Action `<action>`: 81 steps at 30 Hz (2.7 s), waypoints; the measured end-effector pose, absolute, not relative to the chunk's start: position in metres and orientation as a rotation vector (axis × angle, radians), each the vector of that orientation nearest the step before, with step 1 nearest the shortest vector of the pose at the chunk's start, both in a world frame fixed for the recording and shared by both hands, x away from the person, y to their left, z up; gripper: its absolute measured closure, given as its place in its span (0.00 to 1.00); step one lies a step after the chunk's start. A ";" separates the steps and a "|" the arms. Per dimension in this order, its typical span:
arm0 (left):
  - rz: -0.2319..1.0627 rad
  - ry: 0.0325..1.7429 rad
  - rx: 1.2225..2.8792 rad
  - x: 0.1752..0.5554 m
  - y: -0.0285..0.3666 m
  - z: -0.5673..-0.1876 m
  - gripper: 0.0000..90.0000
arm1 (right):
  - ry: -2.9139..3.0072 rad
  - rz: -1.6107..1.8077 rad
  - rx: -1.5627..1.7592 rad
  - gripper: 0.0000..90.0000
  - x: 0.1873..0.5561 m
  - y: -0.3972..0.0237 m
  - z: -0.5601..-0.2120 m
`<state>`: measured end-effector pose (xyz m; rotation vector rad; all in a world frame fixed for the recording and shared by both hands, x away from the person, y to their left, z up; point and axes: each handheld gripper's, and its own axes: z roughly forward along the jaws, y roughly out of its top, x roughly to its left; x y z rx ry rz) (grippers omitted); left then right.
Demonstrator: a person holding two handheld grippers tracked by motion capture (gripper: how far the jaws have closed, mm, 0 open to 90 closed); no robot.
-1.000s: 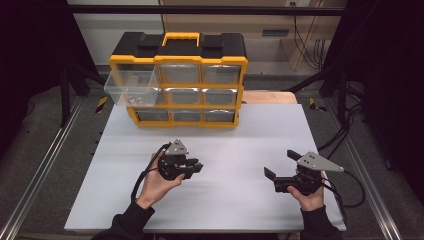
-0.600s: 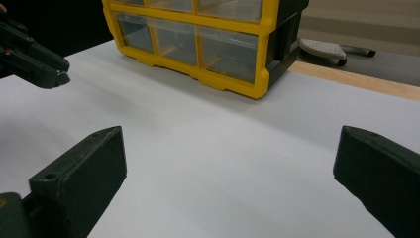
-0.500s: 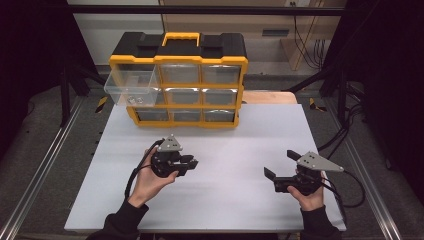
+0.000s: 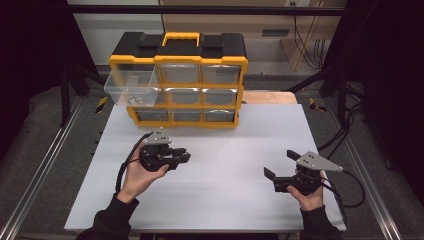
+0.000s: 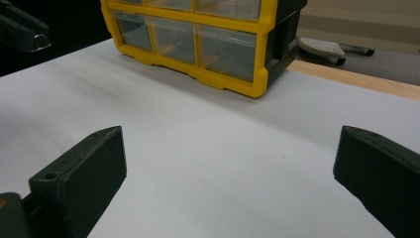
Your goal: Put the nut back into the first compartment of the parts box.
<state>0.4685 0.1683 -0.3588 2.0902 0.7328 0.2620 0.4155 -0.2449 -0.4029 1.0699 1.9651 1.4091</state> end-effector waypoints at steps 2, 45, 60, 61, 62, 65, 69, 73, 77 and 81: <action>0.268 0.733 2.090 0.469 0.171 -0.355 0.77 | 1.964 1.408 1.071 0.01 0.415 -0.245 -0.403; 0.463 0.774 2.048 0.489 0.225 -0.245 0.77 | 1.960 1.412 1.071 0.01 0.415 -0.246 -0.402; 0.529 0.801 2.027 0.498 0.238 -0.212 0.77 | 1.958 1.415 1.072 0.01 0.415 -0.246 -0.402; 0.532 0.801 2.027 0.498 0.239 -0.211 0.77 | 1.957 1.416 1.071 0.01 0.415 -0.247 -0.401; 0.541 0.797 2.026 0.498 0.239 -0.208 0.77 | 1.956 1.417 1.071 0.01 0.415 -0.247 -0.401; 0.543 0.798 2.012 0.499 0.239 -0.202 0.77 | 1.956 1.417 1.071 0.01 0.415 -0.246 -0.401; 0.561 0.799 2.015 0.502 0.239 -0.193 0.77 | 1.957 1.418 1.068 0.01 0.415 -0.247 -0.401; 0.586 0.814 2.014 0.508 0.240 -0.188 0.77 | 1.953 1.421 1.070 0.01 0.415 -0.247 -0.401; 0.599 0.839 2.010 0.515 0.241 -0.185 0.77 | 1.953 1.424 1.069 0.01 0.414 -0.248 -0.401; 0.610 0.862 2.009 0.523 0.240 -0.184 0.77 | 1.953 1.425 1.070 0.01 0.414 -0.247 -0.400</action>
